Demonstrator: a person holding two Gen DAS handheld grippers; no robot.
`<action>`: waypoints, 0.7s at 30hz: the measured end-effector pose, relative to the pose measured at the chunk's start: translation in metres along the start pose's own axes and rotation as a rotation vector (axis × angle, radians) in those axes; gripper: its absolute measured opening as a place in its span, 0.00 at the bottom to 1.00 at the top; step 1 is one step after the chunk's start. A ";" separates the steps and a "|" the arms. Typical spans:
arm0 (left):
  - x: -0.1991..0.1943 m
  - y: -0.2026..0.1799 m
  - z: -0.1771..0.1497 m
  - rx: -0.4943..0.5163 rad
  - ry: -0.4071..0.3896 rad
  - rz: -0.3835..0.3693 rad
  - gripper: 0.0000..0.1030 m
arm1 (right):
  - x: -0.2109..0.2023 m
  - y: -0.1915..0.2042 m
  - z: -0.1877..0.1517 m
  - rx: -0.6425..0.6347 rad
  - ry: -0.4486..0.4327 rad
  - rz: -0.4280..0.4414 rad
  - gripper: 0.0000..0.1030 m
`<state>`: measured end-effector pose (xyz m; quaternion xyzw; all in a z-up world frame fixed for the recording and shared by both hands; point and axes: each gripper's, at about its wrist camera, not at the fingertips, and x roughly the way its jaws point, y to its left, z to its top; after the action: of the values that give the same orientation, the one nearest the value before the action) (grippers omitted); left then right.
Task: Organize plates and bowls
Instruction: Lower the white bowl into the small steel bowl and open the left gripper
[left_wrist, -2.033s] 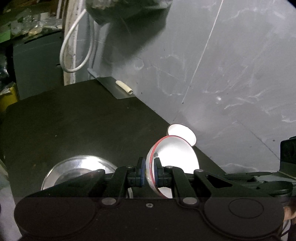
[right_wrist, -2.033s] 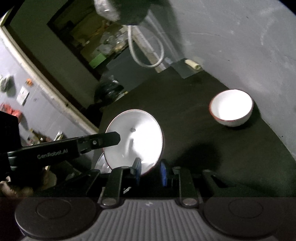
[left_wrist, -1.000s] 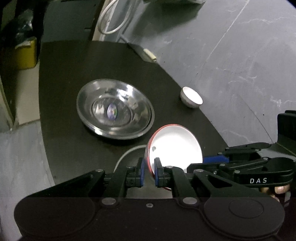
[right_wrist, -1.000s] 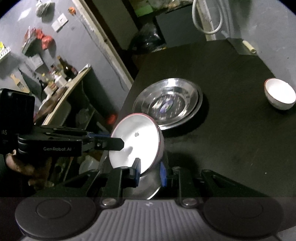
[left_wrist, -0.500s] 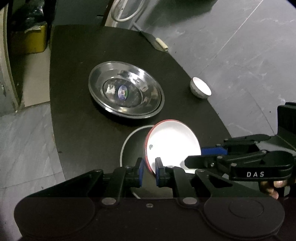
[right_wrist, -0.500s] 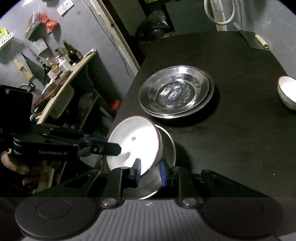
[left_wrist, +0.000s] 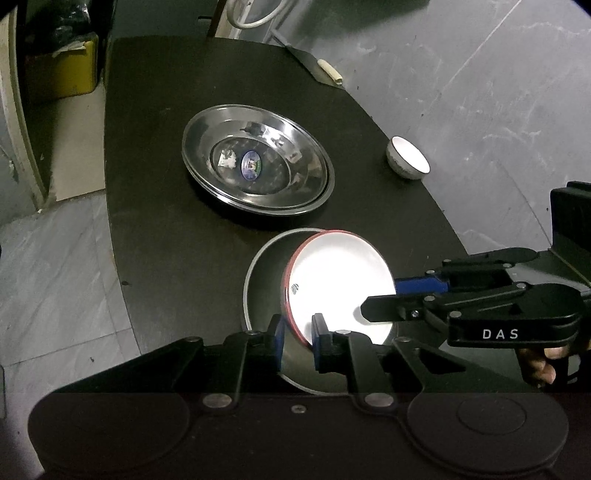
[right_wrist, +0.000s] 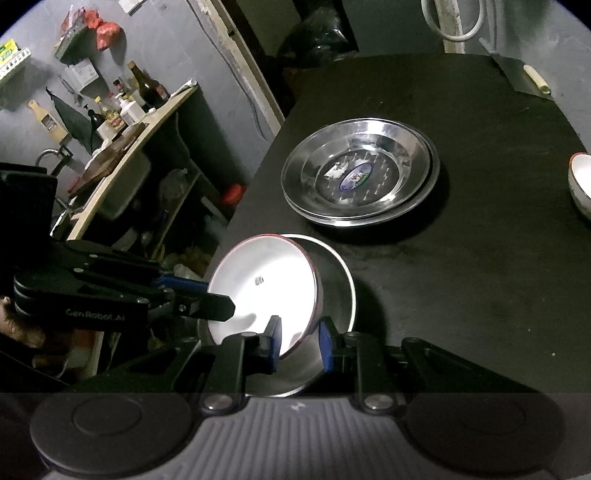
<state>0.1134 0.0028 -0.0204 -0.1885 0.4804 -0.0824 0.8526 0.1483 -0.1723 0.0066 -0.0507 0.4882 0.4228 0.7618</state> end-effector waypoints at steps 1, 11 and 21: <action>0.000 0.000 0.000 -0.001 0.002 0.001 0.15 | 0.000 0.000 0.000 -0.001 0.002 0.000 0.24; 0.000 -0.001 -0.002 -0.012 0.017 0.009 0.15 | 0.004 0.000 0.001 -0.014 0.019 0.006 0.24; 0.002 0.000 -0.002 -0.018 0.032 0.011 0.16 | 0.007 -0.001 0.001 -0.015 0.027 0.009 0.24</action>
<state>0.1129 0.0015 -0.0232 -0.1925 0.4956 -0.0763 0.8435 0.1515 -0.1686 0.0016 -0.0599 0.4955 0.4293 0.7527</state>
